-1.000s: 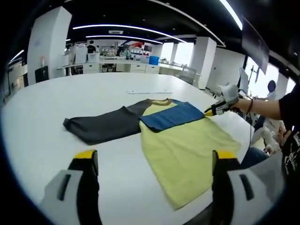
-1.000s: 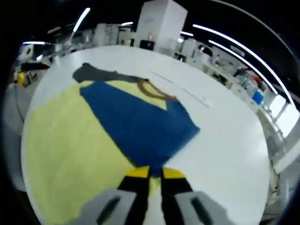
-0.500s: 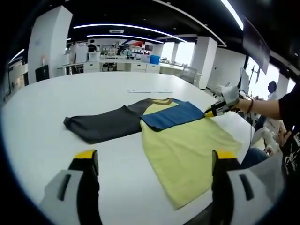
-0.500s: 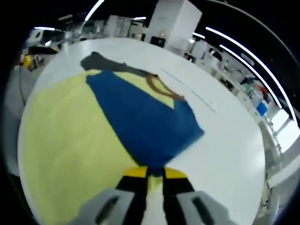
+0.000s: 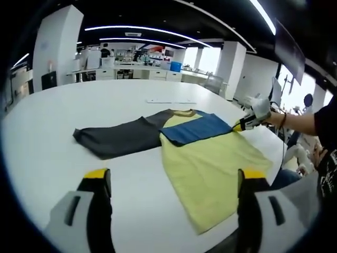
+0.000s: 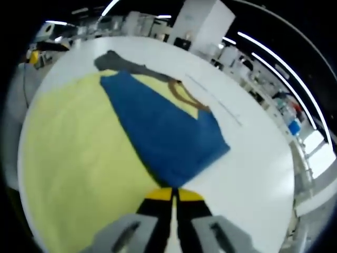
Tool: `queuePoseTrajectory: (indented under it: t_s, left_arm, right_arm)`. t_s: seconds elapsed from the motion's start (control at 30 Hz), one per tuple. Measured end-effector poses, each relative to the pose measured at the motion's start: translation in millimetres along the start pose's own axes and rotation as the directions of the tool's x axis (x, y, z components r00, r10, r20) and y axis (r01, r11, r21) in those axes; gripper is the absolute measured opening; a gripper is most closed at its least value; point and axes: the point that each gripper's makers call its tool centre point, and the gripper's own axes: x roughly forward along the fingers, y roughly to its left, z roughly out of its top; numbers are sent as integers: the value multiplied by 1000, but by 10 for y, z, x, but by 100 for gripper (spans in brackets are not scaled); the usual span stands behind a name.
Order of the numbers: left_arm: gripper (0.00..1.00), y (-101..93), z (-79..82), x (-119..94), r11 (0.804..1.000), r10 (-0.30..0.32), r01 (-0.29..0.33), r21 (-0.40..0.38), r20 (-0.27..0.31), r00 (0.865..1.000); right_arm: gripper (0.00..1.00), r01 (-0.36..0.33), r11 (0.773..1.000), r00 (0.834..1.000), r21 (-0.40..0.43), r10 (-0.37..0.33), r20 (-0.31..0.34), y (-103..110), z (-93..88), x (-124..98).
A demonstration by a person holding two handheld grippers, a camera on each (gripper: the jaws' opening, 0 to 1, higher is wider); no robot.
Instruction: Fold the garment on the visible template until the final outline fits inside the template.
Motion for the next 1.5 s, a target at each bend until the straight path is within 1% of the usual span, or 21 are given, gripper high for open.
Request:
queuePoseTrajectory:
  t_s: [0.13, 0.33, 0.4, 0.47, 0.53, 0.6, 0.67, 0.7, 0.77, 0.8, 0.83, 0.87, 0.9, 0.93, 0.97, 1.0, 1.07, 1.1, 1.23, 1.43, 1.5]
  left_arm:
    - [97, -5, -5, 7, 1000, 1, -1, 2, -3, 1000]
    - [97, -16, 17, 8, 1000, -4, 4, 10, 1, 1000]
    - [97, -14, 11, 9, 1000, -4, 4, 8, 1, 1000]
    - [97, -14, -3, 8, 1000, -5, 5, 7, -4, 1000]
    - [97, -23, -7, 3, 1000, -5, 5, 10, -6, 1000]
    - [97, -33, -1, 1, 1000, -8, 8, 10, -3, 1000]
    - [98, -27, 6, 1, 1000, -7, 7, 10, 0, 1000]
    - [98, -25, 10, 0, 1000, -7, 7, 11, 1, 1000]
    - [98, -20, 38, -8, 1000, -5, 5, 10, 12, 1000]
    - [98, -21, 52, -10, 1000, -5, 5, 10, 17, 1000]
    - [98, -16, 82, -13, 1000, -2, 1, 6, 32, 999]
    - [98, -25, 105, -18, 1000, 0, 0, 4, 43, 999]
    - [98, -30, 129, -25, 1000, 1, -1, 2, 53, 999]
    - [98, -28, 142, -28, 1000, 3, -3, 1, 58, 998]
    - [98, -25, 153, -30, 1000, 5, -5, 3, 61, 998]
    - [98, -13, 155, -32, 1000, 7, -8, 6, 61, 998]
    - [98, 19, 156, -38, 1000, 14, -15, 12, 58, 998]
    - [98, 28, 155, -40, 1000, 16, -16, 14, 57, 998]
    - [98, 87, 157, -51, 999, 27, -28, 16, 57, 998]
    - [97, 204, 135, -64, 998, 49, -50, 23, 44, 998]
    - [97, 251, 137, -71, 998, 58, -59, 22, 44, 997]
  right_arm:
    - [0, -13, 1000, 1000, -5, 13, -6, 63, -26, 0]
    - [0, 13, 1000, 1000, 27, -12, -4, 16, -24, -11]
    - [4, 24, 999, 1000, 45, -24, -14, 8, -46, -26]
    - [11, 55, 996, 998, 63, -56, 8, -26, -31, -47]
    - [12, 84, 988, 996, 130, -86, 10, -82, -57, -41]
    - [11, 89, 968, 995, 234, -99, 31, -102, -73, -38]
    - [11, 90, 932, 993, 350, -112, 44, -114, -100, -36]
    - [11, 89, 908, 991, 408, -120, 51, -133, -119, -18]
    - [13, 88, 876, 990, 474, -131, 59, -145, -154, -8]
    - [13, 90, 853, 988, 514, -142, 62, -159, -179, -3]
    - [12, 89, 835, 987, 543, -149, 66, -169, -176, -5]
    - [11, 79, 811, 987, 579, -147, 72, -161, -177, -1]
    - [10, 70, 772, 986, 632, -151, 75, -150, -192, 5]
    - [8, 75, 758, 982, 648, -171, 86, -181, -184, 9]
    - [7, 74, 740, 982, 668, -171, 81, -169, -205, 5]
    - [6, 70, 748, 983, 660, -165, 83, -160, -197, 9]
    - [3, 74, 754, 983, 653, -166, 81, -134, -173, 16]
    - [2, 78, 750, 982, 657, -170, 78, -104, -155, 17]
    - [0, 80, 735, 980, 673, -180, 80, -108, -158, 25]
    - [0, 78, 731, 980, 677, -181, 82, -139, -165, 45]
    - [0, 84, 736, 979, 671, -185, 81, -156, -169, 45]
